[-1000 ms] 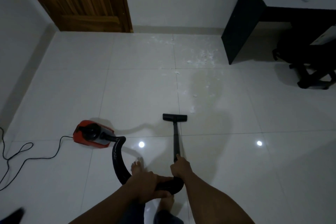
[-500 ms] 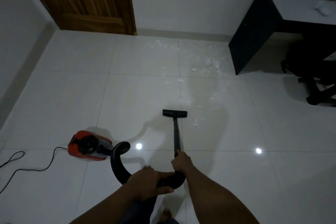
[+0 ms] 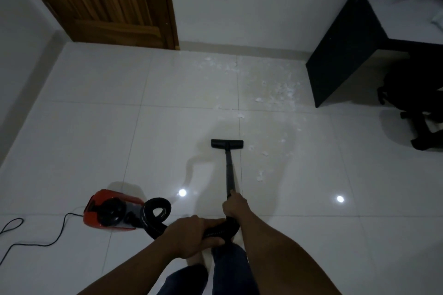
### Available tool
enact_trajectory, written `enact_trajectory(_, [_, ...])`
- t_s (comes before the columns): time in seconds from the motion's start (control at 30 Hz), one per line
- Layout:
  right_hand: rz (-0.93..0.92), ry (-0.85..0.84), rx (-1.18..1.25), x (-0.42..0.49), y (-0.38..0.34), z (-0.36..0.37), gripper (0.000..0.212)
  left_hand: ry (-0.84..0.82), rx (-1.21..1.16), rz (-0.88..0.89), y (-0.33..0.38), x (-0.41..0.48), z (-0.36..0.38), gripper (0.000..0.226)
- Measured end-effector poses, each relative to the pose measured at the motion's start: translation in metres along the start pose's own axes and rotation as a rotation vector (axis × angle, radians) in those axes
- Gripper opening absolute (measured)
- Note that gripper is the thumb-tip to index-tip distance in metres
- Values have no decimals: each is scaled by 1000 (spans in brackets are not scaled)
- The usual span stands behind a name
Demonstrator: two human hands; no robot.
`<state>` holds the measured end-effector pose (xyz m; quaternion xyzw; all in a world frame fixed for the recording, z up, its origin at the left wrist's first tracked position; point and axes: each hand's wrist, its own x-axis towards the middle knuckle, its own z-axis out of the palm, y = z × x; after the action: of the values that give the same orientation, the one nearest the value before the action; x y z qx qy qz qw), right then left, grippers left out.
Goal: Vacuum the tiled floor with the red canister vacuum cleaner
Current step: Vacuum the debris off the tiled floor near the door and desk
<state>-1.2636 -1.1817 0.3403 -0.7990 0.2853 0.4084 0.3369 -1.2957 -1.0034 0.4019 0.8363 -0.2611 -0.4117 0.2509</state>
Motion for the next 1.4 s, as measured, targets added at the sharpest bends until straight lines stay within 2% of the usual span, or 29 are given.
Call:
enact_trajectory(0.17, [-11,-17,-28,29,-28,-34,76,17,22,-19,1,36,-32,63])
enact_trajectory(0.37, [-45,-19,-53,68,-54,-79,67,-33,-53,-60,2,88,-70,71])
enact_trajectory(0.53, [-97,-46,-98,96,-71,-110,68,-60,-87,-65,9,124,-98,64])
enact_trajectory(0.7, [-129,-65,-143,115,-100,-129,64,-19,-145,-86,4,144,-113,64])
enact_trajectory(0.9, [-70,-38,-89,129,-146,-141,66,39,-156,-141,-11,151,-152,61])
enact_trajectory(1.23, [-130,-28,-167,167,-234,-171,56,140,-91,-206,-73,194,-202,53])
enact_trajectory(1.33, [-137,-27,-150,187,-269,-175,62,112,-65,-193,-94,202,-241,48])
enact_trajectory(1.4, [-144,-8,-136,201,-297,-177,62,107,-95,-180,-106,210,-278,53])
